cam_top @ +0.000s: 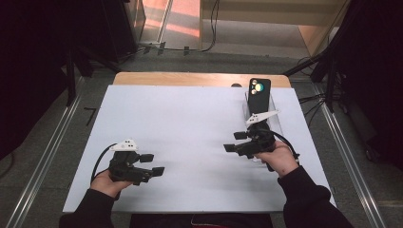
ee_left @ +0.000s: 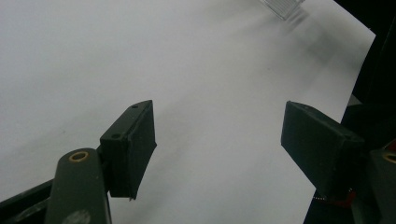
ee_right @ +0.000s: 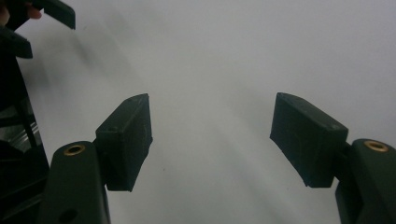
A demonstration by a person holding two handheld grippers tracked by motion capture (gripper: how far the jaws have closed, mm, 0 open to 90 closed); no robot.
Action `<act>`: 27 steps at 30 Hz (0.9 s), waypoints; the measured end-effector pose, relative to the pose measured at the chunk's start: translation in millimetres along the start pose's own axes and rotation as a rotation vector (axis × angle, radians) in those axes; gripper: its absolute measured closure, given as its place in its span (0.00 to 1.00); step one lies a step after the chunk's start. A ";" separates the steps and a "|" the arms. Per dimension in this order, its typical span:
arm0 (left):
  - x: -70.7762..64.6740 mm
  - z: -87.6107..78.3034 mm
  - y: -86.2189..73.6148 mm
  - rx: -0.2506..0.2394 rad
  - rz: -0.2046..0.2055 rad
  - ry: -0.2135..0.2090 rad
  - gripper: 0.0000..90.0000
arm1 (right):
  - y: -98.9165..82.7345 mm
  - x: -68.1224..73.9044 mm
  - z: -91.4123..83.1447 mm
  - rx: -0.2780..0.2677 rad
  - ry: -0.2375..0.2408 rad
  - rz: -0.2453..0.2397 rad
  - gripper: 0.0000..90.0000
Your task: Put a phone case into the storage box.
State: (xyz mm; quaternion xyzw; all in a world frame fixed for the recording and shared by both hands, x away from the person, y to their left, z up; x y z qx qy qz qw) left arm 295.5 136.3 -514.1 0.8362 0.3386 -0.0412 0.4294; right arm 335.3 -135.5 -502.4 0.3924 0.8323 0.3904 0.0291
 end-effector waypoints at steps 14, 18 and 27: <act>-4.3 -0.7 -2.5 -0.008 -0.004 -0.015 0.29 | -35.6 11.1 -12.3 0.012 0.018 -0.028 0.29; -5.6 -0.6 -4.0 -0.003 -0.006 -0.022 0.29 | -45.1 10.9 -16.1 0.016 0.025 -0.020 0.29; -6.8 -0.6 -5.4 -0.005 -0.004 -0.025 0.29 | -65.1 9.5 -19.4 0.046 0.016 -0.025 0.28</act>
Point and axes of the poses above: each handheld gripper's, and its own axes: z roughly forward along the jaws, y roughly out of its top, x roughly to its left, the point moved 10 cm from there along z, roughly forward along the jaws, and after that the axes turned 3 degrees about -y, right-handed, at the moved point
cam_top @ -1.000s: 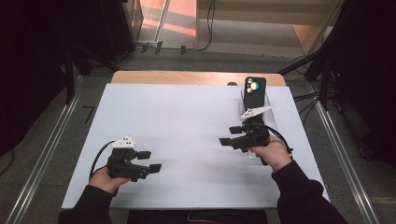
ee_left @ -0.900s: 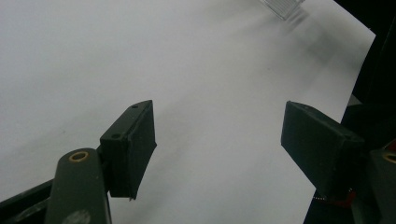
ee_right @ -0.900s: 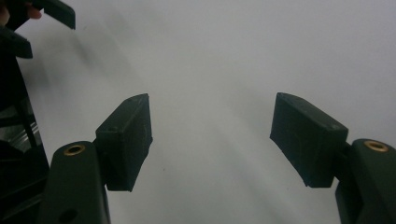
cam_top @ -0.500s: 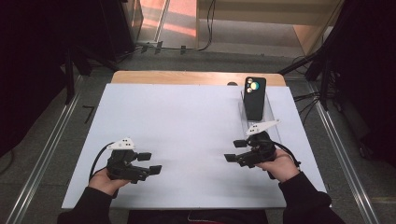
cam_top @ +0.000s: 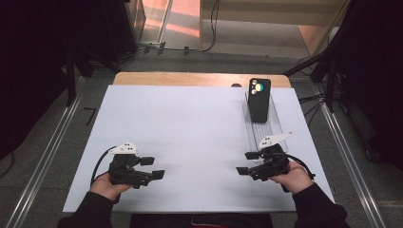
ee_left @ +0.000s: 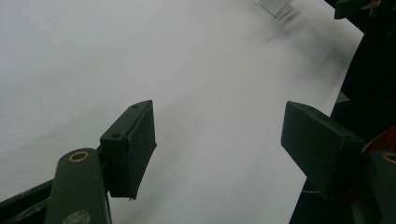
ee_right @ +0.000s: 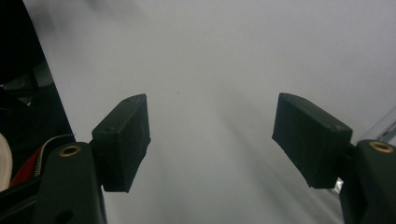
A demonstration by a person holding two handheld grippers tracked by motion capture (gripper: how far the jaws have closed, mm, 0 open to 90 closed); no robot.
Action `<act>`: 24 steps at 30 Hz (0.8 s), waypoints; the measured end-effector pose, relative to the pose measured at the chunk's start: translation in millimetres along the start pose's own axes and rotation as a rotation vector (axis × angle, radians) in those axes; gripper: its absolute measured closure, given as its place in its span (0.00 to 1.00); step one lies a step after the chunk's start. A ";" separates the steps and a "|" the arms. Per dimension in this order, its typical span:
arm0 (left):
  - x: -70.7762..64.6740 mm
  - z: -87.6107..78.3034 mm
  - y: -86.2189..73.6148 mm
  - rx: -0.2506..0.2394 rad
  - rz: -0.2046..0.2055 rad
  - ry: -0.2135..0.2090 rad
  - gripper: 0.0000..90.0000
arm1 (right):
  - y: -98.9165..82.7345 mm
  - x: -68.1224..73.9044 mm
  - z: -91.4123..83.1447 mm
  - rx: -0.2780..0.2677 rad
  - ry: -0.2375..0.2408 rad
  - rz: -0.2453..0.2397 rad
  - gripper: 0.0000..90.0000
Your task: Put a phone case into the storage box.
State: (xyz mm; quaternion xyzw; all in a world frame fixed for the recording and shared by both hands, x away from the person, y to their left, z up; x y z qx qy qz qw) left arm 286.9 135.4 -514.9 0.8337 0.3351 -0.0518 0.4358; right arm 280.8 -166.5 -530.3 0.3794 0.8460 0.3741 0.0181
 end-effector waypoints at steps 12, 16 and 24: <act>0.2 -1.6 -3.5 0.002 0.002 0.001 0.29 | -17.0 -9.8 -6.1 0.013 -0.033 0.009 0.27; 0.1 -0.8 -5.0 0.008 0.005 -0.001 0.29 | -21.5 -14.3 -8.6 0.012 -0.045 0.022 0.27; 0.8 0.5 -5.8 0.012 0.004 -0.005 0.29 | -27.4 -20.9 -9.2 0.011 -0.052 0.039 0.27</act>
Point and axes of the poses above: each handheld gripper's, and its own axes: z roughly forward along the jaws, y roughly out of its top, x roughly to its left, the point moved 10 cm from there along z, roughly forward along the jaws, and after that the axes turned 3 degrees about -y, right-handed, at the moved point
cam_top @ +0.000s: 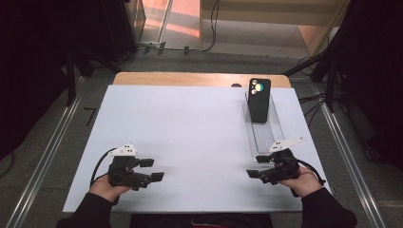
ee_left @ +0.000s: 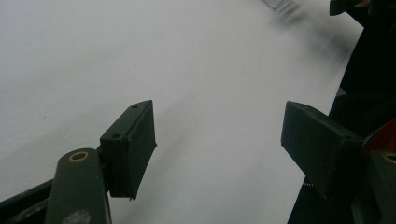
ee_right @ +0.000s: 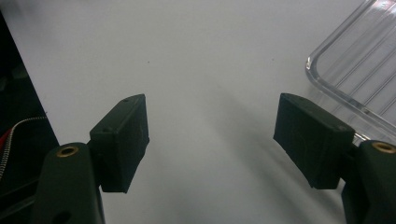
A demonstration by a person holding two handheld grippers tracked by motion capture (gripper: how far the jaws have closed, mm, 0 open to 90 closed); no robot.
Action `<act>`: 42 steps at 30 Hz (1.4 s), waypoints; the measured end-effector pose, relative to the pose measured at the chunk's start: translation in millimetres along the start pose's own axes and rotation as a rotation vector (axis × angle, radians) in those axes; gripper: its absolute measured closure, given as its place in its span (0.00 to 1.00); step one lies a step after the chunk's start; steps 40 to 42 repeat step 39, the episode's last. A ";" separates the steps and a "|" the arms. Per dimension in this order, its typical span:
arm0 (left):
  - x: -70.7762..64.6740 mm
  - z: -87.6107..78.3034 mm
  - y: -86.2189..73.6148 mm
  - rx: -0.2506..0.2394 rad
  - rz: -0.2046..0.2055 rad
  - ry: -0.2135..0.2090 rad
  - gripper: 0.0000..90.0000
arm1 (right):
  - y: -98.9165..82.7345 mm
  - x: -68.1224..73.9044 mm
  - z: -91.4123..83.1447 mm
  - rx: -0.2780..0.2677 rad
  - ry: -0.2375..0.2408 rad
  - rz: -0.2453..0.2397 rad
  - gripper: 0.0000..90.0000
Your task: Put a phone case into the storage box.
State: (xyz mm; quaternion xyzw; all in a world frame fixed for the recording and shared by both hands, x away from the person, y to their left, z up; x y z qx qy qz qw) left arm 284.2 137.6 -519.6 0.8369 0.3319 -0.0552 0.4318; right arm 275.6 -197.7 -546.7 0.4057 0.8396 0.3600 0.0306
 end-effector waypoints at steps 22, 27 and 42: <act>0.9 3.7 -1.8 0.022 0.005 -0.003 0.29 | -0.8 0.0 2.4 0.004 0.000 -0.015 0.27; 1.5 3.5 -1.9 0.022 0.004 -0.002 0.29 | -1.6 -0.1 2.6 0.011 0.001 -0.013 0.27; 1.7 3.7 -2.7 0.026 0.002 -0.004 0.29 | -2.6 1.4 3.8 0.010 0.017 -0.015 0.26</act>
Point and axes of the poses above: each handheld gripper's, and its own axes: z roughly forward along the jaws, y roughly out of its top, x roughly to its left, the point moved 10 cm from there along z, roughly forward along the jaws, and after that the axes turned 3 degrees about -y, right-handed, at the moved point
